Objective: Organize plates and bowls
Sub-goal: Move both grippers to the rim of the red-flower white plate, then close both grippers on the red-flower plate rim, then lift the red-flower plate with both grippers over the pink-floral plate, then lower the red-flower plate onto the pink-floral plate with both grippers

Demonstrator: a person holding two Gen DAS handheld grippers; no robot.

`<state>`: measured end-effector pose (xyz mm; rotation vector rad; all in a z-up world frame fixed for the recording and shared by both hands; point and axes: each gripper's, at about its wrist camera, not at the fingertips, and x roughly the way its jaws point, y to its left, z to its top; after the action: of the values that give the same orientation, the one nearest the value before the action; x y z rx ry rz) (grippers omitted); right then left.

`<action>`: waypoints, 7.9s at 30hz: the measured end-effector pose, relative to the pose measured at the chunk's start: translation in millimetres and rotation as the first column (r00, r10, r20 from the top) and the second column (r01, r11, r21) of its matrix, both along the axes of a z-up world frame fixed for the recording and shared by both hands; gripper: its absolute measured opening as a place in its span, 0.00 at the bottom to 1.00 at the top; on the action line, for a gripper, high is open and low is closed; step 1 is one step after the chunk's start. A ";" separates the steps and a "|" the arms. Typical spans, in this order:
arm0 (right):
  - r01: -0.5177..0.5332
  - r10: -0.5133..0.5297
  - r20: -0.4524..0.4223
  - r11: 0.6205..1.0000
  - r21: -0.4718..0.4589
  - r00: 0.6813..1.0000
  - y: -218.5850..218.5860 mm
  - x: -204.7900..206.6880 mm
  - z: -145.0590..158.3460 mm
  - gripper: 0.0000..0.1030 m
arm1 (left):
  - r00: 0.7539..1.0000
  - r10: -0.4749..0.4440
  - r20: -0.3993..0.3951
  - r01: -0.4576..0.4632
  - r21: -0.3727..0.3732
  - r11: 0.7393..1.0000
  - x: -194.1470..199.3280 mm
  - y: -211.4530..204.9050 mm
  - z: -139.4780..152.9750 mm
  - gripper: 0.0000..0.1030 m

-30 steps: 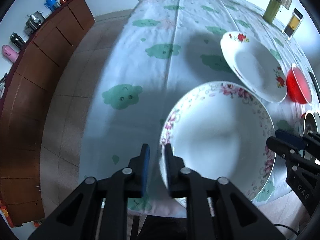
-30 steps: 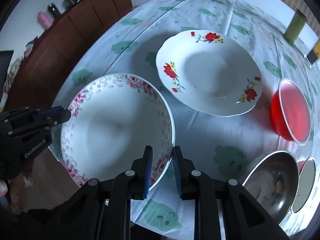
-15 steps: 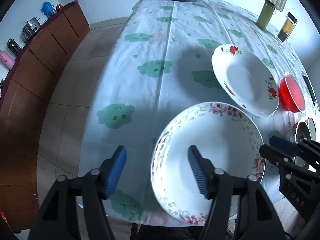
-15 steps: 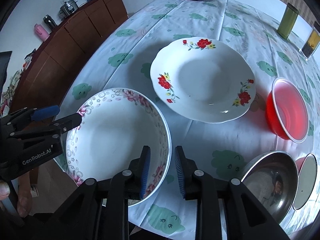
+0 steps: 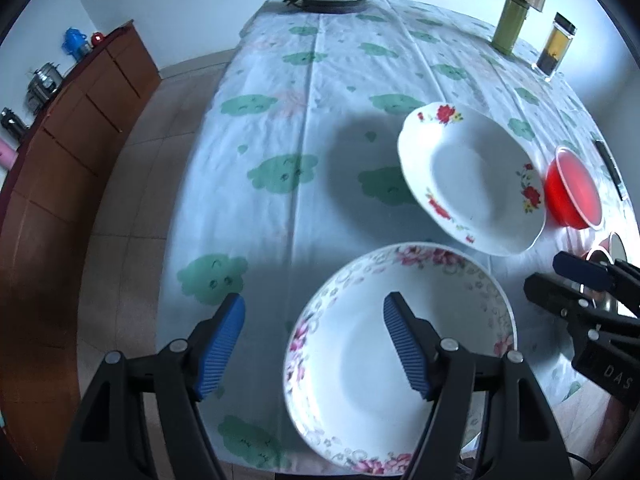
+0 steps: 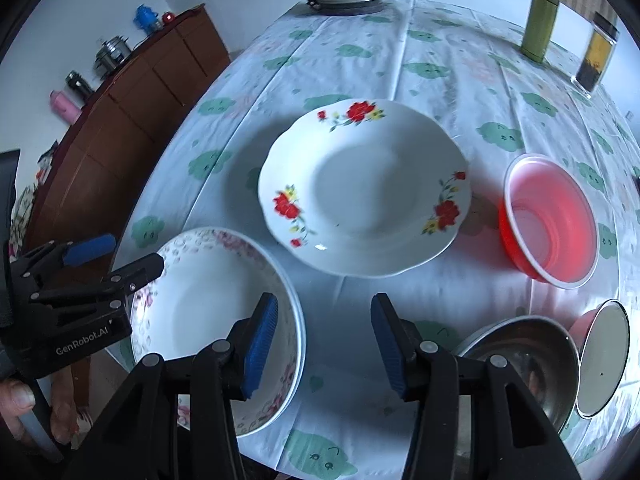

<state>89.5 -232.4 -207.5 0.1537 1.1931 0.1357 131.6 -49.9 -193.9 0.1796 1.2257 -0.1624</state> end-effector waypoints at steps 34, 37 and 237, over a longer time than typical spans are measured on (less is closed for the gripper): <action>0.226 -0.225 -0.064 0.974 0.011 0.972 -74.5 54.4 -16.1 0.50 | 0.990 -0.133 -0.048 0.132 -0.030 0.991 83.5 -63.1 -14.7 0.71; 0.223 -0.223 -0.071 0.975 -0.004 0.972 -73.7 58.2 -18.2 0.50 | 0.988 -0.139 -0.060 0.138 -0.020 0.990 91.5 -65.9 -20.5 0.71; -0.201 0.201 -0.068 0.980 0.008 0.977 25.8 -19.6 -20.9 0.31 | 0.997 0.066 -0.047 -0.061 0.108 0.992 -41.9 3.8 -14.8 0.32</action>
<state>69.9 -206.5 -228.4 0.0380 1.2761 0.3101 89.7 -46.1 -208.7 0.2304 1.2900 -0.0462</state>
